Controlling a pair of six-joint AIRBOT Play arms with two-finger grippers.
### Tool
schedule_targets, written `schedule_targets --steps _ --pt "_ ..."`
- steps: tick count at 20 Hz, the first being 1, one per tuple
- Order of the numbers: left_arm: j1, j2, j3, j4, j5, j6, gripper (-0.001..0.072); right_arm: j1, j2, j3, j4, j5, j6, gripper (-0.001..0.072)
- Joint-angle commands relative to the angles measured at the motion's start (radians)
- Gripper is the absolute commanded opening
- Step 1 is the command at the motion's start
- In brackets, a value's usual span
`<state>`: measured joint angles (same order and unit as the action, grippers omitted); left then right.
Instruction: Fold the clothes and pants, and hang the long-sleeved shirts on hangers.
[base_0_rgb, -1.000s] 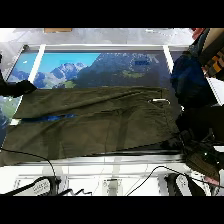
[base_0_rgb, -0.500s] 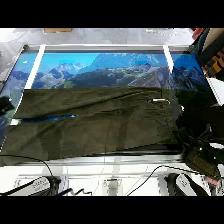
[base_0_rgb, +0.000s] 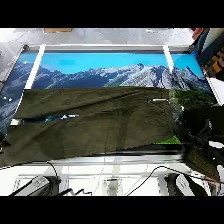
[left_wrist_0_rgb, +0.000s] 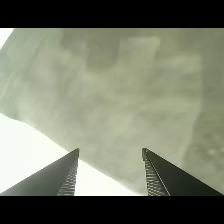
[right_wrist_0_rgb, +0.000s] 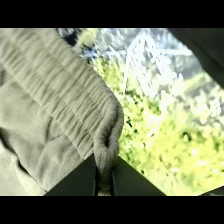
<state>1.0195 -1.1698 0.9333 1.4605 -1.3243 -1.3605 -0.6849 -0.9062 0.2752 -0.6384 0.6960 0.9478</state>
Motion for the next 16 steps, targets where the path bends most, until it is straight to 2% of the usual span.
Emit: schedule_targets --steps 1,7,9,12,16 --pt "0.114 0.013 -0.098 0.002 0.004 0.043 0.0471 0.002 0.074 0.001 -0.079 -0.007 -0.018 0.0026" --pt "0.267 0.013 -0.163 0.002 0.011 0.029 0.0472 0.002 0.076 0.001 -0.079 -0.004 -0.017 0.0026" --pt "0.319 0.013 -0.184 0.001 0.058 0.03 0.0475 0.002 0.076 0.001 -0.079 -0.003 -0.017 0.0026" --pt "0.375 0.013 -0.189 -0.047 0.125 0.05 0.0524 0.002 0.076 0.001 -0.073 0.003 -0.017 0.0026" --pt "0.388 0.012 -0.191 -0.085 0.222 0.084 0.0524 0.002 0.076 0.001 -0.072 0.004 -0.017 0.0026"
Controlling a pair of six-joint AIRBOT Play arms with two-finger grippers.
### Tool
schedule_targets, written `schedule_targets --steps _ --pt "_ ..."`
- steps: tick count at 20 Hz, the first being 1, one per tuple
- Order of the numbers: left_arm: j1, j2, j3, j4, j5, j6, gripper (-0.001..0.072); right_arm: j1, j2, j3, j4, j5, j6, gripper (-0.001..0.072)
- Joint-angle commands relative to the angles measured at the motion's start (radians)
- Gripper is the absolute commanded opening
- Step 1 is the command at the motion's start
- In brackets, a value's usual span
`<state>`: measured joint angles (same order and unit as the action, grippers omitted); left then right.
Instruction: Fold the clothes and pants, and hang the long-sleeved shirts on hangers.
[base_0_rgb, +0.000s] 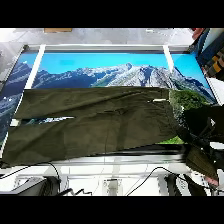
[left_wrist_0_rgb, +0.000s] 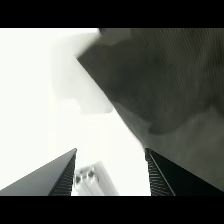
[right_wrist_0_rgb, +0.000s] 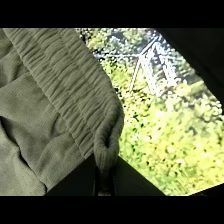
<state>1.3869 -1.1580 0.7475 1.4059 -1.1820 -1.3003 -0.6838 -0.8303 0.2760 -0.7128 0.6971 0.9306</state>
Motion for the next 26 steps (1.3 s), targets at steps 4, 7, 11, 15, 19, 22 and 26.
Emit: schedule_targets --steps 4,7,11,15,19,22,26 --pt "0.02 -0.021 -0.029 -0.1 0.197 0.032 0.0645 0.001 0.0 0.0 0.002 -0.001 0.0 0.0026" --pt "0.019 -0.076 -0.03 -0.216 0.221 0.095 0.064 0.001 0.0 0.0 0.002 0.001 0.0 0.0026" --pt "0.019 -0.122 -0.03 -0.233 0.227 0.124 0.0549 0.001 0.0 0.0 0.001 0.006 0.0 0.0026" --pt "0.02 -0.095 -0.029 -0.225 0.224 0.123 0.0257 0.001 0.0 0.025 -0.038 0.052 -0.001 0.0026" --pt "0.019 -0.017 -0.029 -0.243 0.222 0.151 0.0019 0.001 0.0 0.084 -0.088 0.147 0.0 0.0025" --pt "0.019 0.08 -0.018 -0.43 0.236 0.283 0.0019 0.001 0.012 0.145 -0.156 0.272 0.024 0.0025" --pt "-0.005 0.1 -0.016 -0.745 0.235 0.339 0.0018 0.001 0.163 0.211 -0.294 0.338 0.207 0.0024"
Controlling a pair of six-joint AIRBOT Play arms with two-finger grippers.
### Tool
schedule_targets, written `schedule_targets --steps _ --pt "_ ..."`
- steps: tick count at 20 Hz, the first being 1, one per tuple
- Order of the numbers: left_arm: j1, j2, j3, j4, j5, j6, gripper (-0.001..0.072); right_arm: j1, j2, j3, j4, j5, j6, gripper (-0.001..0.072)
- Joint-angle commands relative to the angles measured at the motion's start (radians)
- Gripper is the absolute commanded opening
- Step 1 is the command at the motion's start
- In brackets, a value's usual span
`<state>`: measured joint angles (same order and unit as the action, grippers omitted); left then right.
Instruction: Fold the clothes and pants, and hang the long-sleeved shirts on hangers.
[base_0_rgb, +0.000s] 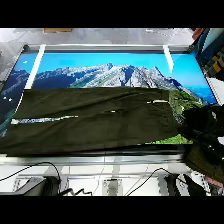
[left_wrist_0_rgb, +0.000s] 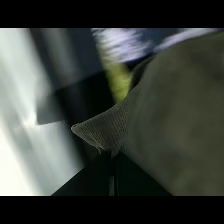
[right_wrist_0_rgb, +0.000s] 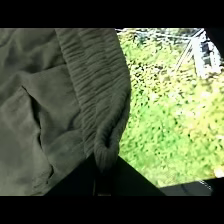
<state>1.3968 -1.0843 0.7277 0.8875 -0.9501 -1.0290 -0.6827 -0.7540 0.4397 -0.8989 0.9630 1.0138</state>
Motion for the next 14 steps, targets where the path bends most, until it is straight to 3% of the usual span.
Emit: schedule_targets --steps 1,3,8,12,14 --pt "-0.035 0.026 0.009 -0.253 0.003 0.082 0.0018 0.0 0.142 0.069 -0.154 0.102 0.178 0.0024" --pt "-0.096 0.026 0.032 -0.252 0.004 0.104 0.0017 0.0 0.246 0.105 -0.246 0.162 0.27 0.0024" --pt "-0.256 0.026 0.086 -0.253 0.057 0.102 0.0016 0.0 0.43 0.18 -0.369 0.201 0.368 0.0024" --pt "-0.392 0.025 0.09 -0.253 0.158 0.098 0.0015 0.0 0.433 0.198 -0.37 0.179 0.445 0.0024" --pt "-0.466 0.023 0.091 -0.253 0.263 0.039 0.0014 0.0 0.423 0.198 -0.372 0.138 0.463 0.0023"
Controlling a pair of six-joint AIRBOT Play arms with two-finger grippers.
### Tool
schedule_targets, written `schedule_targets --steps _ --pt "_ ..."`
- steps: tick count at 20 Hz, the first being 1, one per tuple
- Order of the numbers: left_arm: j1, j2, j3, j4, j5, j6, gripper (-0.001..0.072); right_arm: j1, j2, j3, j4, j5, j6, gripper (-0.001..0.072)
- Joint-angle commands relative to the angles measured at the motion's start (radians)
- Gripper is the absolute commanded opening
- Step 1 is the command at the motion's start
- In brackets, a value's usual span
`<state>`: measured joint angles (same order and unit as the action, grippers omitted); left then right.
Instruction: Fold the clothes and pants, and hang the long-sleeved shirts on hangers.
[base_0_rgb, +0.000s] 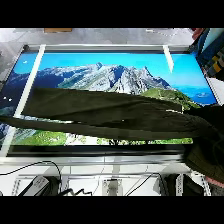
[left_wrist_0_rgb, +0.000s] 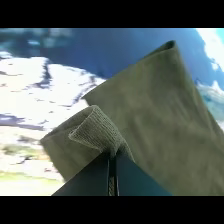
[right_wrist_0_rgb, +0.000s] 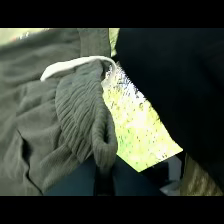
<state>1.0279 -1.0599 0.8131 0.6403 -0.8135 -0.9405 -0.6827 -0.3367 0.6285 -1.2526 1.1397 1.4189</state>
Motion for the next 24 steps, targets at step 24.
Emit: schedule_targets --steps 24 --pt "-0.541 -0.504 0.452 0.023 0.365 -0.388 0.0014 0.34 -1.151 0.601 -0.055 -0.437 0.338 0.0022"
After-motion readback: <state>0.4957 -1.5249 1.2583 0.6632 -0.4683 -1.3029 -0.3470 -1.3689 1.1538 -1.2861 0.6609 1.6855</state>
